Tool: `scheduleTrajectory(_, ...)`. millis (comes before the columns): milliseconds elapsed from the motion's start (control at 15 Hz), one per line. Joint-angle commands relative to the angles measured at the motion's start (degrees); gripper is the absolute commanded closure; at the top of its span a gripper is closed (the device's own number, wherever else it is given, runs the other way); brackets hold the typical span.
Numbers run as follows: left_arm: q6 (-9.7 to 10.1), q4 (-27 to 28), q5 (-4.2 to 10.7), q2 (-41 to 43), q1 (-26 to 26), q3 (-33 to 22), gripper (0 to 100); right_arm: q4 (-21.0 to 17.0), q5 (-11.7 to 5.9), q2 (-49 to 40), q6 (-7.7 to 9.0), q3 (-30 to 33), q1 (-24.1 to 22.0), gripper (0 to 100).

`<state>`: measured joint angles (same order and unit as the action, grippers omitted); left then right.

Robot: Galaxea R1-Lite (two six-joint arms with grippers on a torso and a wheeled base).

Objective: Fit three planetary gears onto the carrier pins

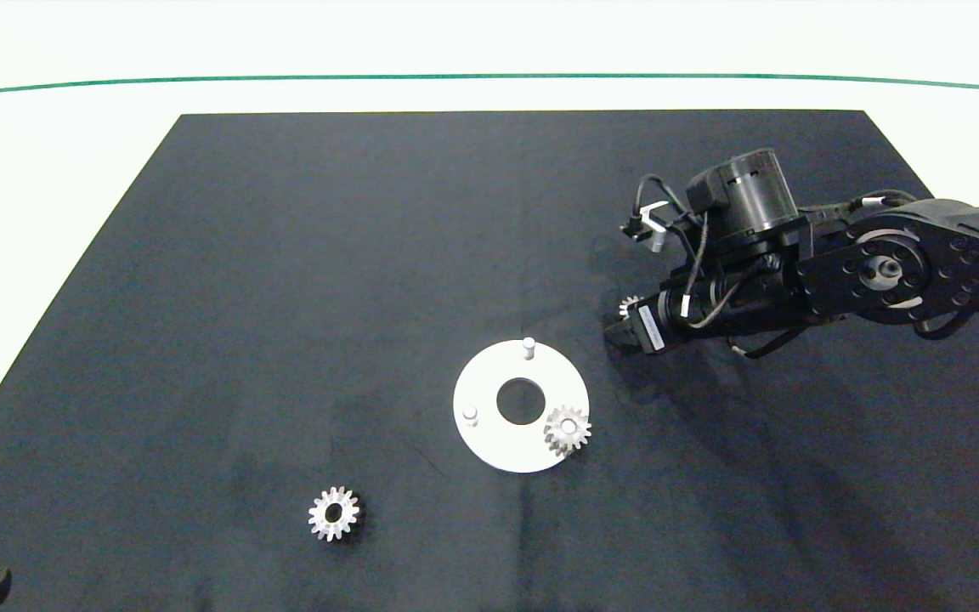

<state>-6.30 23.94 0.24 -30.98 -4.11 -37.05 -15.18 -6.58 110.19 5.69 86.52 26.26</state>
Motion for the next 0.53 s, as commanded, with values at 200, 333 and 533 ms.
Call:
scheduleTrajectory(200, -0.03, 0.14, 0.02, -0.14, -0.02, 0.05, 0, -0.12, 0.08, 0.20, 0.02, 0.85, -0.07, 39)
scheduleTrajectory(333, -0.03, 0.14, 0.02, -0.14, -0.02, 0.05, 0, -0.12, 0.17, 0.29, -0.07, 0.93, 0.02, 42)
scheduleTrajectory(533, -0.03, 0.14, -0.07, -0.14, -0.02, 0.05, 0, -0.12, 0.25, 0.29, -0.24, 1.55, 0.02, 48)
